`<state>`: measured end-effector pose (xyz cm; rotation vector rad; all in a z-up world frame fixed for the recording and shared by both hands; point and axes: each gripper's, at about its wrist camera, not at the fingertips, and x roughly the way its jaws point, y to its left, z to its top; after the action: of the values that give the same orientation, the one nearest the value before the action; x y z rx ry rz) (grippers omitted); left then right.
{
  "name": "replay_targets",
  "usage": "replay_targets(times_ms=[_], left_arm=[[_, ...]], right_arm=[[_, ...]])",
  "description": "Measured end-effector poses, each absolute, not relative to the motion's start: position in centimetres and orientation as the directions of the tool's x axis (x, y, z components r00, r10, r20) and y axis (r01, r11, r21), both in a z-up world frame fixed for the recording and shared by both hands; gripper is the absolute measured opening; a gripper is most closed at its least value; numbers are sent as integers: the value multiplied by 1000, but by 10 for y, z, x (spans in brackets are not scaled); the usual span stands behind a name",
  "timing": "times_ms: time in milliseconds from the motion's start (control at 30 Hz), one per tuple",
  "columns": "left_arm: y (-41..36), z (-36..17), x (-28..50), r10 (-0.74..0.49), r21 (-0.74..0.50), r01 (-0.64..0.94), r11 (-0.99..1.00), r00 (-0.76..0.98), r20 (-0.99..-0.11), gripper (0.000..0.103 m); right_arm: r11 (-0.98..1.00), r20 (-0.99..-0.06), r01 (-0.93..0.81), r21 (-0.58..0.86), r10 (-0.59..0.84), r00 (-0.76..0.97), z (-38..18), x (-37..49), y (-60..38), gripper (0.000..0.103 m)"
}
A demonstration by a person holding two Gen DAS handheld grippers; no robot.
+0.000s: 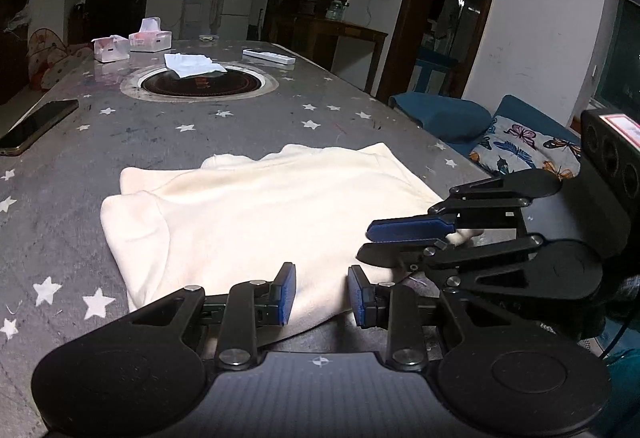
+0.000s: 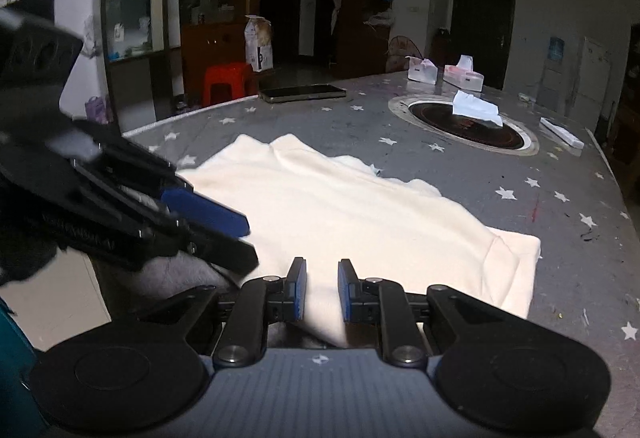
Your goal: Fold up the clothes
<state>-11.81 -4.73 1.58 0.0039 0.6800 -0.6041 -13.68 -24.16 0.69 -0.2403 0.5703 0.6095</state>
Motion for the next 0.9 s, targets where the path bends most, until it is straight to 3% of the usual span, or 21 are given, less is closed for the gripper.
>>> replay_targets(times_ms=[167,533,900], left_arm=[[-46,16,-117,-524,-185,531,827,611,-594,31],[-55,22,-109,-536,-192,536,822,614,-579,32],[-39,30,-78,-475,-190,459,868,651,-592,33]], right_arm=[[811,-557,-585,-27,474,682,7,-140,-249,23],[838,-548,-544,54,480,685,9,-143,-275,26],[868,-603,-479,131,453,657,32,-71,-284,30]])
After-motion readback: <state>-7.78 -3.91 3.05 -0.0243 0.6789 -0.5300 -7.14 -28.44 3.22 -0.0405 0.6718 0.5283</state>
